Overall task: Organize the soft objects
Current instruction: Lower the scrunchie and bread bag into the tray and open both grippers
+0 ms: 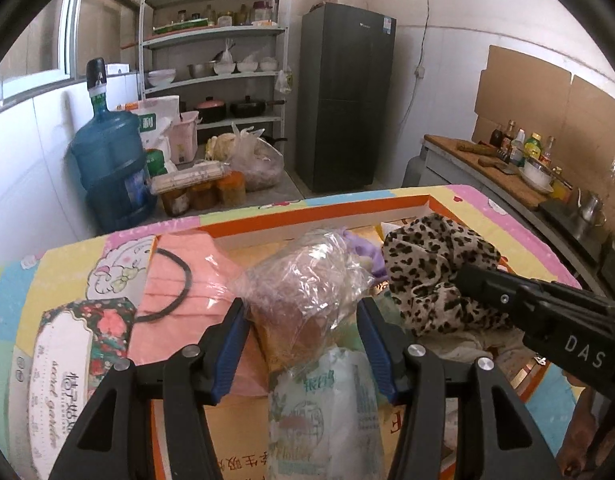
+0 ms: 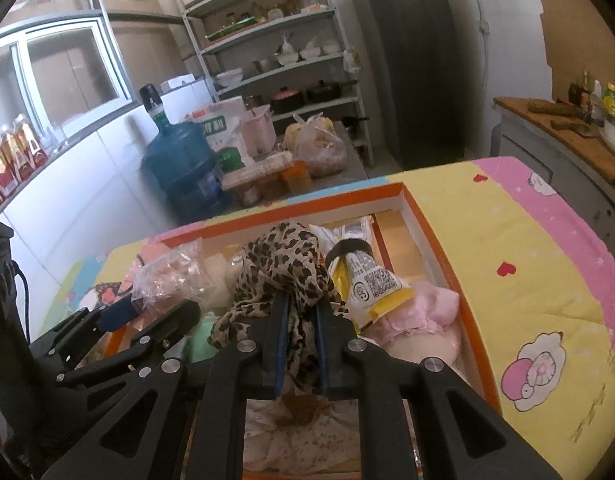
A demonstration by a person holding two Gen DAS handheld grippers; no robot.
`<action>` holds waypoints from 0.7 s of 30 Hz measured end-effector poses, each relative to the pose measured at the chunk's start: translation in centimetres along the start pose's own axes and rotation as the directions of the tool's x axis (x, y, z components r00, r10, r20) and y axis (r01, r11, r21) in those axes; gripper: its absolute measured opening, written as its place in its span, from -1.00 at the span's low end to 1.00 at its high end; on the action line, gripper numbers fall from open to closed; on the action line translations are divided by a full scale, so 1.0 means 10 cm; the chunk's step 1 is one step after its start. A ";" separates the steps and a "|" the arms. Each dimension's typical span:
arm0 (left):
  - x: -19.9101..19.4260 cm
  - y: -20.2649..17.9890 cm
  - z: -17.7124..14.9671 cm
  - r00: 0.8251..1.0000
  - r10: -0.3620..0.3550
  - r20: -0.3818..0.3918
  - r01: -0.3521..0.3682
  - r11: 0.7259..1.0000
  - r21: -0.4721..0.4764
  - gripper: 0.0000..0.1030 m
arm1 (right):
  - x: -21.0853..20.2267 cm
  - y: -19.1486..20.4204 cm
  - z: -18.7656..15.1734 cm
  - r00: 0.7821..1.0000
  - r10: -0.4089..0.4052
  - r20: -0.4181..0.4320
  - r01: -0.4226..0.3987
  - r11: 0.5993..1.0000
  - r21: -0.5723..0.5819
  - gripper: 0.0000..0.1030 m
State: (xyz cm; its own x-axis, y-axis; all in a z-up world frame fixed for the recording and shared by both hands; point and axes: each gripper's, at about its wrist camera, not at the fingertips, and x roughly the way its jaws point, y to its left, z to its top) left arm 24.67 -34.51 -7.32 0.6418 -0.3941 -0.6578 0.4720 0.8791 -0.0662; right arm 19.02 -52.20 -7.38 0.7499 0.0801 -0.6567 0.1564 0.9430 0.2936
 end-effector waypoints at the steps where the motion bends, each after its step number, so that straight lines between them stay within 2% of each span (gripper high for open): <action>1: 0.01 0.00 0.00 1.000 -0.008 0.000 0.008 1.000 -0.006 0.09 | 0.01 -0.01 -0.01 1.000 0.000 -0.001 0.000 1.000 0.002 -0.59; 2: 0.02 0.02 0.00 1.000 -0.019 -0.001 0.019 1.000 -0.015 0.10 | 0.01 -0.01 -0.01 1.000 -0.002 -0.001 0.002 1.000 0.005 -0.55; 3: 0.02 0.04 0.00 1.000 -0.027 -0.001 0.026 0.999 -0.026 0.12 | 0.01 -0.01 -0.01 1.000 -0.003 0.002 0.003 1.000 0.007 -0.44; 5: 0.01 0.07 -0.01 0.999 -0.031 0.004 0.031 0.999 -0.038 0.14 | 0.01 -0.01 -0.02 1.000 -0.003 0.003 0.003 1.000 0.010 -0.39; 7: -0.02 0.07 -0.01 0.999 -0.031 0.013 0.031 0.999 -0.039 0.23 | 0.00 -0.02 -0.02 1.000 -0.003 0.008 0.003 1.000 0.012 -0.32; 9: -0.05 0.05 -0.01 0.999 -0.036 0.027 0.037 0.999 -0.032 0.41 | -0.01 -0.02 -0.02 1.000 -0.002 0.014 0.001 1.000 0.014 -0.23; 11: -0.08 0.03 -0.01 0.999 -0.035 0.038 0.036 0.999 -0.028 0.48 | -0.03 -0.02 -0.02 1.000 0.001 0.021 -0.001 1.000 0.019 -0.10; 14: -0.14 0.03 -0.01 0.998 -0.027 0.049 0.029 0.999 -0.030 0.62 | -0.08 -0.04 -0.02 0.999 -0.007 0.033 0.006 1.000 0.030 -0.01; 16: -0.17 0.03 -0.01 0.998 -0.031 0.054 0.033 0.999 -0.036 0.62 | -0.12 -0.04 -0.02 0.999 -0.009 0.039 0.008 0.999 0.037 0.08; 21: -0.31 0.04 0.00 0.996 -0.021 0.088 0.025 0.999 -0.041 0.62 | -0.28 -0.04 -0.03 0.997 -0.009 0.070 0.006 0.999 0.045 0.10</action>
State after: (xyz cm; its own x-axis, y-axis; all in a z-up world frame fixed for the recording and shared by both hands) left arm 22.83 -32.94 -5.34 0.6821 -0.4348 -0.5880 0.4630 0.8791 -0.1131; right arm 16.65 -52.66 -5.87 0.7919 0.0486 -0.6087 0.1898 0.9278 0.3210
